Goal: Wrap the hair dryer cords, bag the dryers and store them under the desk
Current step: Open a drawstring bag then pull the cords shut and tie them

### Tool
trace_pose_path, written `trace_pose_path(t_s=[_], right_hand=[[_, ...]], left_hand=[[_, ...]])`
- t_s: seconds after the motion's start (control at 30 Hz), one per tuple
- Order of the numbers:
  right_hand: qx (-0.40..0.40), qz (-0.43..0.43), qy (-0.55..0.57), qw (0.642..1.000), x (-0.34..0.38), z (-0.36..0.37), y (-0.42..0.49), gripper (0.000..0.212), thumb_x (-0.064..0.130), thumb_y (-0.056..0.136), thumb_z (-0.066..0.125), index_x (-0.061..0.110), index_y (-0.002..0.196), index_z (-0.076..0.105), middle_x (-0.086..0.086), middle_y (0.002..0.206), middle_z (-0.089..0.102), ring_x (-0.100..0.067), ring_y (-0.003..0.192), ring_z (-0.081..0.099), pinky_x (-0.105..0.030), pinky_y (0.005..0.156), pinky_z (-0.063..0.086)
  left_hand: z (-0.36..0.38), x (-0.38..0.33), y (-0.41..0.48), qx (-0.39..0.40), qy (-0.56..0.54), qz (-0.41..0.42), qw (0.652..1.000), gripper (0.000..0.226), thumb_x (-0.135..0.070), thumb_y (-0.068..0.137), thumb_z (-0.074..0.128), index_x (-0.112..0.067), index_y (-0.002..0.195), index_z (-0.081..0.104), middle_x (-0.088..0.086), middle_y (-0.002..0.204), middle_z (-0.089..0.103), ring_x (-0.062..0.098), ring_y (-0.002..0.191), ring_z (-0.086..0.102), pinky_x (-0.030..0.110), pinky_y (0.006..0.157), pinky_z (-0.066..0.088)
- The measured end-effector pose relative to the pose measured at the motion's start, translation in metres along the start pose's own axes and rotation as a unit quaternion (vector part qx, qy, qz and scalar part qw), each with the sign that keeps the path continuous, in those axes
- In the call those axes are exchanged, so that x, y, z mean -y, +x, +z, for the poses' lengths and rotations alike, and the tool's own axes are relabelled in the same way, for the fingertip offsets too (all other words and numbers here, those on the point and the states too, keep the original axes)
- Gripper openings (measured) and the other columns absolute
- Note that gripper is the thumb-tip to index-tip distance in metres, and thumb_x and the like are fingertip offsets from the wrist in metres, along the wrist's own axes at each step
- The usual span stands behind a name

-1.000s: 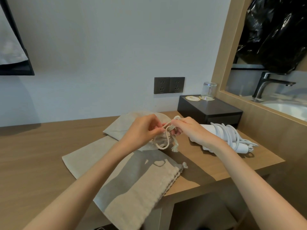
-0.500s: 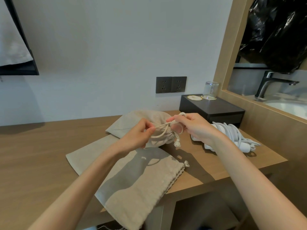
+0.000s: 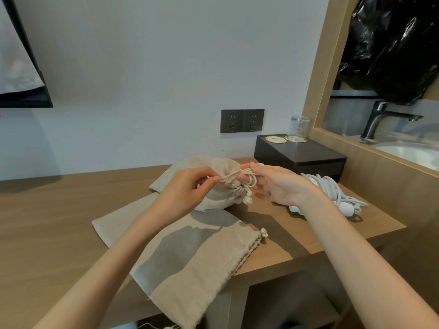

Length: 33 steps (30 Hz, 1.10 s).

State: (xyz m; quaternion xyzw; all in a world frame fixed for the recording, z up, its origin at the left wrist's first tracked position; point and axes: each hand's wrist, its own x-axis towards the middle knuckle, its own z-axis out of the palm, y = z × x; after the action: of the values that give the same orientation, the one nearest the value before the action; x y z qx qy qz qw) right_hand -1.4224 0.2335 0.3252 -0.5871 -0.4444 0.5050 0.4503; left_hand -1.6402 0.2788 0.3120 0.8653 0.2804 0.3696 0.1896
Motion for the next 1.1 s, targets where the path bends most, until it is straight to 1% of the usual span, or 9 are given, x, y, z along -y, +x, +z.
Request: trace_pose_path(t_s=[0.17,0.3,0.43,0.53,0.73,0.83,0.93,1.0,1.1], right_hand=[[-0.018,0.005,0.053,0.998,-0.002,-0.002,0.001,0.019,0.030,0.090,0.060,0.022,0.103,0.070,-0.002,0.114,0.069,-0.021,0.116,0.054,-0.031,0.087,0.041],[-0.017,-0.011,0.038,0.999,0.000,-0.006,0.001,0.028,0.027,0.080,0.069,0.014,0.105,0.071,-0.005,0.114,0.069,-0.018,0.106,0.055,-0.027,0.085,0.044],[-0.026,-0.062,-0.022,0.997,0.001,-0.013,-0.002,0.029,0.017,0.070,0.077,0.012,0.099,0.072,-0.001,0.098,0.073,-0.011,0.093,0.064,-0.020,0.077,0.053],[-0.071,-0.129,-0.108,0.983,0.001,-0.012,-0.002,0.020,0.014,0.073,0.078,0.011,0.093,0.074,0.008,0.083,0.073,0.005,0.078,0.066,-0.006,0.062,0.048],[-0.083,-0.146,-0.124,0.978,-0.001,-0.010,0.001,0.019,0.019,0.074,0.079,0.011,0.090,0.074,0.005,0.090,0.073,-0.001,0.090,0.064,-0.012,0.073,0.046],[-0.108,-0.191,-0.179,0.959,0.000,-0.009,-0.001,0.006,0.016,0.076,0.078,0.016,0.080,0.073,0.011,0.081,0.071,0.009,0.081,0.062,-0.003,0.065,0.043],[-0.125,-0.244,-0.222,0.936,0.000,-0.005,-0.002,0.005,0.014,0.076,0.077,0.015,0.077,0.072,0.009,0.076,0.070,0.003,0.076,0.064,-0.006,0.066,0.047],[-0.137,-0.271,-0.246,0.920,0.000,-0.003,-0.003,0.007,0.015,0.077,0.076,0.018,0.076,0.070,0.009,0.076,0.070,-0.002,0.076,0.066,-0.015,0.070,0.050],[-0.189,-0.315,-0.296,0.882,-0.007,-0.002,-0.001,0.009,0.015,0.079,0.074,0.020,0.078,0.067,0.008,0.079,0.068,-0.005,0.079,0.065,-0.024,0.072,0.053]], left_hand=[[0.003,-0.008,-0.004,0.118,-0.042,0.017,0.992,0.015,-0.023,0.094,0.054,-0.031,0.085,0.063,-0.032,0.063,0.055,-0.005,0.058,0.046,0.011,0.055,0.033],[0.011,-0.007,-0.004,0.164,0.016,0.012,0.986,0.014,-0.031,0.094,0.054,-0.035,0.083,0.062,-0.026,0.064,0.055,-0.008,0.062,0.048,0.014,0.056,0.032],[0.011,0.003,0.001,0.132,0.033,-0.005,0.991,0.015,-0.028,0.094,0.054,-0.031,0.082,0.063,-0.019,0.065,0.054,-0.008,0.056,0.047,0.016,0.053,0.030],[0.009,0.006,0.004,0.143,0.035,-0.015,0.989,0.016,-0.026,0.094,0.055,-0.023,0.087,0.069,-0.025,0.058,0.052,-0.010,0.054,0.047,0.013,0.052,0.032],[0.012,-0.002,0.014,0.222,0.067,0.001,0.973,0.018,-0.033,0.093,0.055,-0.025,0.092,0.071,-0.024,0.071,0.054,-0.006,0.067,0.052,0.010,0.059,0.035],[0.010,-0.003,0.024,0.118,0.087,0.005,0.989,0.026,-0.037,0.094,0.052,-0.022,0.081,0.068,-0.013,0.069,0.056,0.005,0.063,0.049,0.017,0.057,0.034],[0.016,0.003,0.040,-0.027,0.126,0.029,0.991,0.022,-0.029,0.098,0.044,-0.016,0.095,0.062,-0.003,0.093,0.060,0.015,0.088,0.053,0.030,0.076,0.040],[0.026,0.005,0.048,-0.004,0.104,0.041,0.994,0.022,-0.021,0.099,0.042,-0.015,0.113,0.059,0.000,0.112,0.059,0.017,0.104,0.050,0.034,0.090,0.039],[0.036,0.007,0.052,0.061,0.037,0.013,0.997,0.027,-0.015,0.100,0.038,-0.011,0.113,0.062,0.005,0.111,0.061,0.018,0.104,0.055,0.036,0.092,0.042]])
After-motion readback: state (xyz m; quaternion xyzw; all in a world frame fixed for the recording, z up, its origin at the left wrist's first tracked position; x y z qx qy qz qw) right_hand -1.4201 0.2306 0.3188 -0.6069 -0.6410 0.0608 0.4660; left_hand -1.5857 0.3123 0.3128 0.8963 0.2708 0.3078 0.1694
